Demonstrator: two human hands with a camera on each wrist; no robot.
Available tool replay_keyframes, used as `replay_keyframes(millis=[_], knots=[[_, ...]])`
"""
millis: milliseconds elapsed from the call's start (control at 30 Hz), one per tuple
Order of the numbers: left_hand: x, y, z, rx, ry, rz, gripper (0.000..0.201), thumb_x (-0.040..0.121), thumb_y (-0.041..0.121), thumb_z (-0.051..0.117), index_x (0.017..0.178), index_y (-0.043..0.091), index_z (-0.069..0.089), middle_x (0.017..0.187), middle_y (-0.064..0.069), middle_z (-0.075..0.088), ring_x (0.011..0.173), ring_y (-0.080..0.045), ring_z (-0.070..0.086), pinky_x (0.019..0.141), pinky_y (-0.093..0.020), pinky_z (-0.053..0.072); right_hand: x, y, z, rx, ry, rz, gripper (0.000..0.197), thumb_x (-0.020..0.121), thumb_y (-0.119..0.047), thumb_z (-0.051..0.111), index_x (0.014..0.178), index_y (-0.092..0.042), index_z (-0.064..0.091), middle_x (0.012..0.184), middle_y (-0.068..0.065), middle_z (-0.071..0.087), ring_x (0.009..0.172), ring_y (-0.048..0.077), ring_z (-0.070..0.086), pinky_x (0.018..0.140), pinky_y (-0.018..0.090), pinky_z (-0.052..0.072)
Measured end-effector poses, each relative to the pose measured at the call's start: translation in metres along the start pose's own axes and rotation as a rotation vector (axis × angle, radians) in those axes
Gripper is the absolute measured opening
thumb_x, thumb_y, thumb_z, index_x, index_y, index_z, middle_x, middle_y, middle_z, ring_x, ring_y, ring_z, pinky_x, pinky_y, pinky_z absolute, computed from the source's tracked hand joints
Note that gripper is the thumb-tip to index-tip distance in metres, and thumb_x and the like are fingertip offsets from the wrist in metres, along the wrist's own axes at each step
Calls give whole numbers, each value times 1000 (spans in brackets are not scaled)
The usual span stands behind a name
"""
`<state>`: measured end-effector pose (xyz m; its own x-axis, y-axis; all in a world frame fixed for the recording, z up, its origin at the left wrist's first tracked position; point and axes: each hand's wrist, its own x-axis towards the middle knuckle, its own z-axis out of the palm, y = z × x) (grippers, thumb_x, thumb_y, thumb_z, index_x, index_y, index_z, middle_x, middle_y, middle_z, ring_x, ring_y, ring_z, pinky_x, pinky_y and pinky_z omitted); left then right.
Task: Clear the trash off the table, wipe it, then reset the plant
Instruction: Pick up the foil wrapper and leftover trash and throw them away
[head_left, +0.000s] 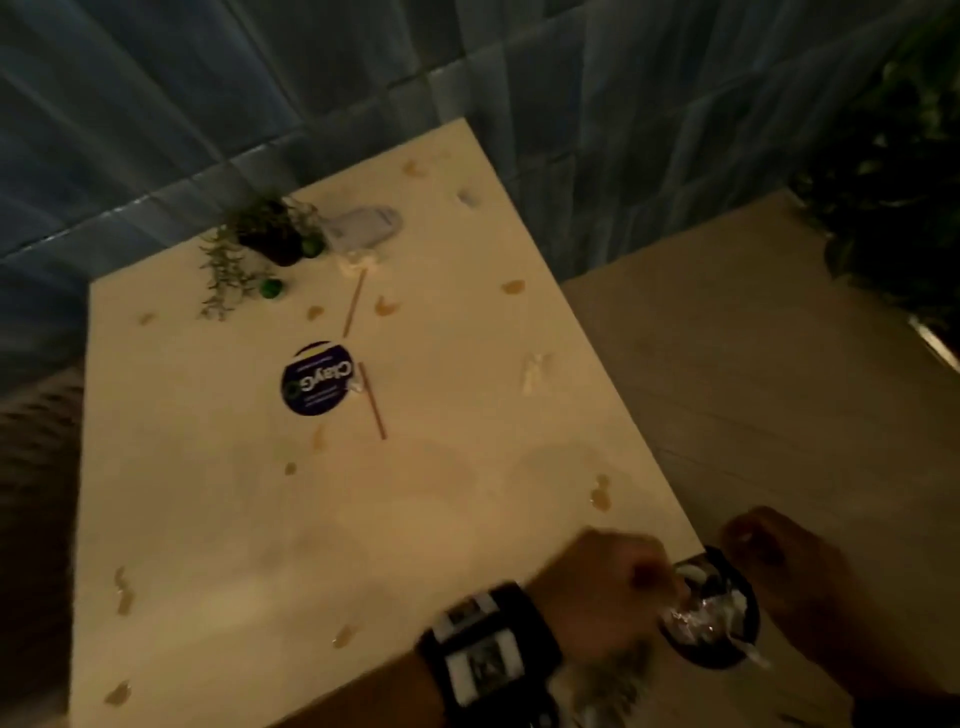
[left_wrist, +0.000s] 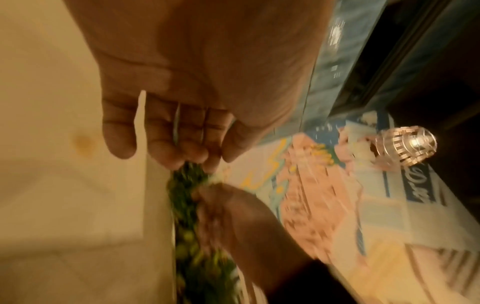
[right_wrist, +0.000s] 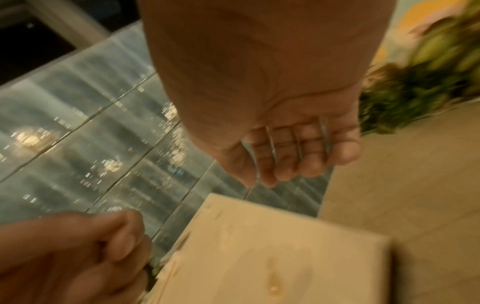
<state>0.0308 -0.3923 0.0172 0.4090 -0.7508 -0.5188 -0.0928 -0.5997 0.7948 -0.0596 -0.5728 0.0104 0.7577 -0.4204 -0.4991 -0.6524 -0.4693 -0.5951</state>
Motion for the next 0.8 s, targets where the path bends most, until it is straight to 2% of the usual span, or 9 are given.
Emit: replay_keyframes(millis=[67, 167, 267, 333, 367, 433, 500, 633, 800], knots=[[-13, -27, -60, 33, 182, -37, 30, 88, 34, 53, 84, 7, 64, 85, -12, 69, 82, -25, 64, 76, -34, 49, 15, -38, 17, -17, -57, 14, 13, 90, -38, 59, 80, -30, 59, 75, -8, 66, 67, 10, 62, 56, 31, 48], [-33, -76, -149, 44, 439, -189, 21, 92, 28, 58, 78, 12, 60, 82, -5, 67, 83, -24, 63, 73, -30, 44, 47, -98, 58, -79, -4, -51, 7, 87, -23, 65, 85, -21, 59, 76, -1, 63, 70, 20, 60, 66, 34, 49], [-41, -125, -208, -8, 599, -404, 19, 91, 32, 57, 78, 17, 54, 82, -4, 61, 79, -23, 57, 73, -33, 45, 100, -146, 96, -118, 51, -72, 24, 84, -20, 64, 105, -18, 54, 95, 10, 58, 85, 31, 59, 75, 37, 47], [-32, -157, -236, 47, 619, -578, 25, 91, 36, 54, 101, 13, 56, 107, -9, 61, 96, -25, 57, 82, -33, 46, 142, -174, 118, -177, 87, -22, 40, 86, -21, 61, 123, -18, 46, 119, 18, 48, 97, 39, 56, 78, 39, 44], [-26, -171, -245, 98, 598, -650, 46, 90, 41, 52, 122, 8, 51, 126, -10, 55, 111, -28, 53, 92, -35, 45, 160, -188, 127, -186, 86, 43, 46, 88, -22, 59, 130, -19, 40, 129, 20, 40, 100, 42, 55, 78, 41, 44], [-17, -189, -260, 152, 590, -741, 75, 90, 50, 48, 146, 6, 26, 151, -13, 32, 133, -33, 38, 107, -42, 37, 189, -202, 144, -211, 57, 187, 56, 92, -26, 54, 140, -19, 27, 142, 21, 25, 106, 49, 52, 83, 47, 46], [-8, -197, -267, 134, 593, -802, 79, 89, 52, 50, 148, 8, 21, 152, -12, 29, 134, -34, 37, 108, -47, 36, 202, -206, 157, -304, 27, 283, 61, 94, -24, 49, 146, -15, 17, 150, 22, 15, 119, 50, 44, 92, 49, 43], [11, -206, -264, 198, 513, -854, 61, 86, 53, 56, 130, 11, 49, 131, -10, 54, 117, -33, 52, 99, -48, 41, 204, -205, 172, -409, 87, 293, 64, 93, -16, 49, 147, -5, 17, 146, 24, 29, 127, 43, 40, 100, 47, 40], [17, -209, -258, 249, 535, -836, 41, 92, 42, 52, 120, 11, 56, 118, -7, 61, 110, -29, 57, 95, -45, 38, 200, -212, 176, -378, 131, 244, 37, 87, -10, 58, 120, 2, 47, 124, 26, 53, 115, 43, 51, 94, 47, 44]])
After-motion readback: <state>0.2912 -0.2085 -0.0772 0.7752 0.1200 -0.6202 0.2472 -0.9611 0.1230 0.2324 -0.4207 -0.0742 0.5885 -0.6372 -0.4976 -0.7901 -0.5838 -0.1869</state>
